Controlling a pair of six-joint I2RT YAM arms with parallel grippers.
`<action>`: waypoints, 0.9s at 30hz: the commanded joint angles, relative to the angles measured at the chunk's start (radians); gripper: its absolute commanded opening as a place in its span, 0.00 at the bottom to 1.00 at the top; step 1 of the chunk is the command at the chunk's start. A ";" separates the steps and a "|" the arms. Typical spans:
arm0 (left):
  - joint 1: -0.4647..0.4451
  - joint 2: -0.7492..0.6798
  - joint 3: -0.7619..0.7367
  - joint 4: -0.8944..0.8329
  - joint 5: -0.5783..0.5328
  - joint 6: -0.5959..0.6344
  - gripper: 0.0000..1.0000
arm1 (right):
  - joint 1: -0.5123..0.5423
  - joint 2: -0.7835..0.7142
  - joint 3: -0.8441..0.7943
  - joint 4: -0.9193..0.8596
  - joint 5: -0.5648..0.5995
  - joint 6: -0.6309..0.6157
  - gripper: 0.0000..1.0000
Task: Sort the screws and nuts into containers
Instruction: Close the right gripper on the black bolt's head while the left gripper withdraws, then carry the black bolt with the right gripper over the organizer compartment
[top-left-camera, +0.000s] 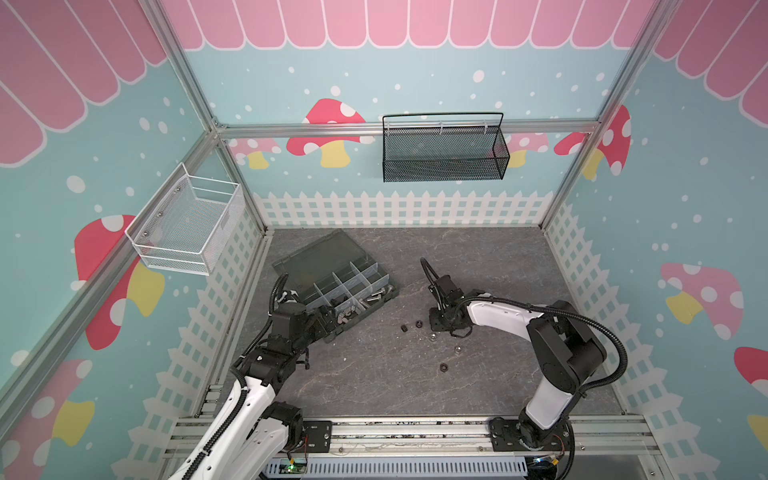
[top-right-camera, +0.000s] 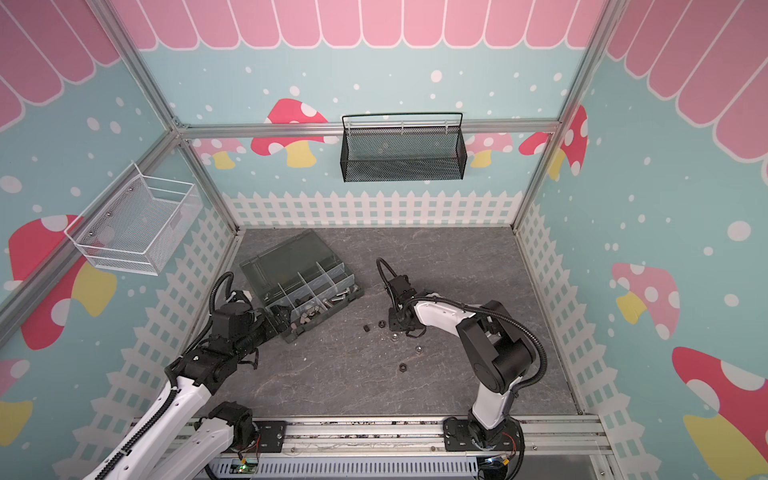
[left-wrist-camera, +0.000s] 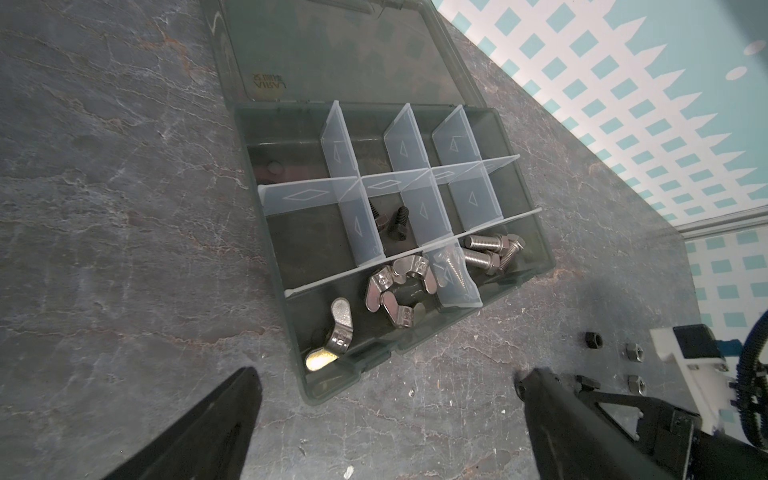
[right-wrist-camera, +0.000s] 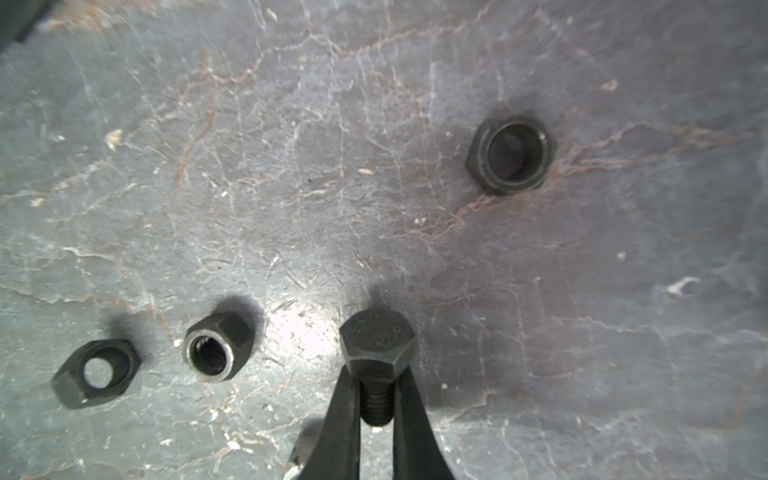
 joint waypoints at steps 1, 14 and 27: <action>0.007 -0.004 -0.007 0.006 -0.023 -0.014 1.00 | 0.007 -0.057 0.045 0.003 0.027 -0.020 0.00; 0.007 -0.103 -0.049 0.008 -0.079 -0.065 1.00 | 0.109 0.020 0.257 0.090 -0.029 -0.085 0.00; 0.007 -0.268 -0.109 -0.064 -0.140 -0.116 1.00 | 0.242 0.239 0.528 0.081 -0.114 -0.172 0.00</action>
